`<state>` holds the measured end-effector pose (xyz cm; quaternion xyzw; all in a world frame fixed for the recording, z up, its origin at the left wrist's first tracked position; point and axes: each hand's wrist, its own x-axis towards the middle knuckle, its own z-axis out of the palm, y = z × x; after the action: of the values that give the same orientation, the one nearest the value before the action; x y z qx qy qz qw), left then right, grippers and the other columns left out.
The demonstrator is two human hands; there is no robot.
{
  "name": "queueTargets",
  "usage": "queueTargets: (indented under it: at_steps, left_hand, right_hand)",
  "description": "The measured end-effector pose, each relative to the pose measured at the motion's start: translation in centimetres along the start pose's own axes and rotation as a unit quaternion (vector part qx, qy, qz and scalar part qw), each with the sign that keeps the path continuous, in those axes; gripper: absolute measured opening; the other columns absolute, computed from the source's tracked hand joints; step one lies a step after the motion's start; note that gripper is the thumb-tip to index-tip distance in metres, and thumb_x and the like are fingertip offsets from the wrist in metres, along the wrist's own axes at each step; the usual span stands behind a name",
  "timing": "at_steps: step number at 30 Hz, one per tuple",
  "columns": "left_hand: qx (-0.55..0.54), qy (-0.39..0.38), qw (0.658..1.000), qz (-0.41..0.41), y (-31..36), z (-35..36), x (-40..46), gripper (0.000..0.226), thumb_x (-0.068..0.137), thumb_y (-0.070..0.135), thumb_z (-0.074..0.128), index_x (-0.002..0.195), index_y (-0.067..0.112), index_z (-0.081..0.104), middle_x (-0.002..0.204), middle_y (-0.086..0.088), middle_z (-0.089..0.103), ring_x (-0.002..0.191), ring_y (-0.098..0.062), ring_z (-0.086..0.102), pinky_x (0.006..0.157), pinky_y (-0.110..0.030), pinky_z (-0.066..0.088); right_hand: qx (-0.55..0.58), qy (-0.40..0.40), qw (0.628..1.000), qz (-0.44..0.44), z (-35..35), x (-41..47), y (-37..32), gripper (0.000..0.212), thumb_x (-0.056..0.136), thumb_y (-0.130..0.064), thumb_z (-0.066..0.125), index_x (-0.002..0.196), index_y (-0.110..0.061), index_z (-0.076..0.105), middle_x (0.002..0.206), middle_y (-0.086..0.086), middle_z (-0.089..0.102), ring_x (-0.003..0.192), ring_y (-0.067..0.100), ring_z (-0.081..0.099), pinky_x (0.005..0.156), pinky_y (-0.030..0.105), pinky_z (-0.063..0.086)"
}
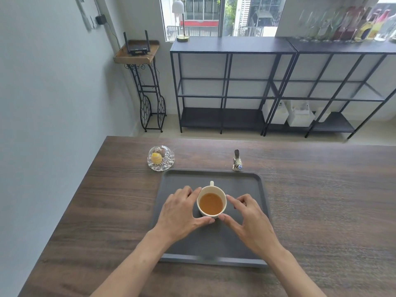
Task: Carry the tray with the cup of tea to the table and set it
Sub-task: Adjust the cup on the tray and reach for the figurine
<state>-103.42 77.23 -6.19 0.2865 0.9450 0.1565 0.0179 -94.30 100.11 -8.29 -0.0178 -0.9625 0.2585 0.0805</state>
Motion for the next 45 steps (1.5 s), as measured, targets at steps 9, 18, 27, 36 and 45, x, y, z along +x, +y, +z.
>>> queueTargets:
  at_steps: [9, 18, 27, 36, 45]
  left_hand:
    - [-0.01, 0.011, 1.0, 0.005, 0.3, -0.1, 0.1, 0.085, 0.077, 0.085, 0.061, 0.14, 0.03, 0.052, 0.102, 0.013, 0.056, 0.09, -0.008, 0.05, 0.082, -0.031, 0.05]
    - [-0.026, 0.004, 1.0, 0.015, -0.2, -0.5, 0.1, 0.08, 0.077, 0.084, 0.063, 0.138, 0.033, 0.053, 0.101, 0.015, 0.056, 0.089, -0.005, 0.05, 0.083, -0.031, 0.049]
    - [-0.023, 0.011, 1.0, 0.019, -0.4, -0.5, 0.0, 0.08, 0.077, 0.084, 0.062, 0.137, 0.032, 0.054, 0.099, 0.013, 0.055, 0.087, -0.007, 0.05, 0.082, -0.031, 0.048]
    - [-0.057, 0.047, 0.996, -0.042, -1.3, -0.9, -0.8, 0.109, 0.072, 0.097, 0.053, 0.149, 0.019, 0.05, 0.094, 0.014, 0.051, 0.084, -0.006, 0.051, 0.079, -0.031, 0.053]
    - [-0.085, 0.094, 0.976, -0.18, -5.0, -2.9, -1.6, 0.092, 0.079, 0.086, 0.059, 0.147, 0.024, 0.053, 0.093, 0.018, 0.05, 0.091, -0.007, 0.055, 0.082, -0.036, 0.054]
  right_hand:
    - [-0.007, 0.01, 1.0, -0.007, 0.3, 0.1, 0.0, 0.061, 0.093, -0.07, 0.054, 0.146, -0.042, 0.042, 0.104, -0.017, 0.039, 0.097, 0.004, 0.049, 0.073, 0.02, 0.053]
    - [-0.015, 0.011, 1.0, -0.002, 0.4, 0.0, -0.3, 0.062, 0.092, -0.069, 0.056, 0.147, -0.04, 0.046, 0.106, -0.014, 0.044, 0.099, 0.005, 0.048, 0.077, 0.021, 0.052]
    - [-0.021, 0.005, 1.0, -0.001, 0.3, -0.1, -0.5, 0.063, 0.092, -0.07, 0.054, 0.147, -0.041, 0.045, 0.107, -0.013, 0.047, 0.1, 0.006, 0.049, 0.079, 0.025, 0.056]
    - [0.015, 0.096, 0.994, 0.053, -1.5, 1.9, 0.2, 0.063, 0.094, -0.074, 0.048, 0.134, -0.027, 0.061, 0.097, -0.02, 0.048, 0.094, 0.003, 0.051, 0.073, 0.027, 0.052]
    - [-0.068, 0.084, 0.975, 0.193, -3.4, 11.9, 3.4, 0.064, 0.091, -0.073, 0.049, 0.118, -0.018, 0.069, 0.105, 0.005, 0.061, 0.103, 0.03, 0.057, 0.079, 0.043, 0.052]
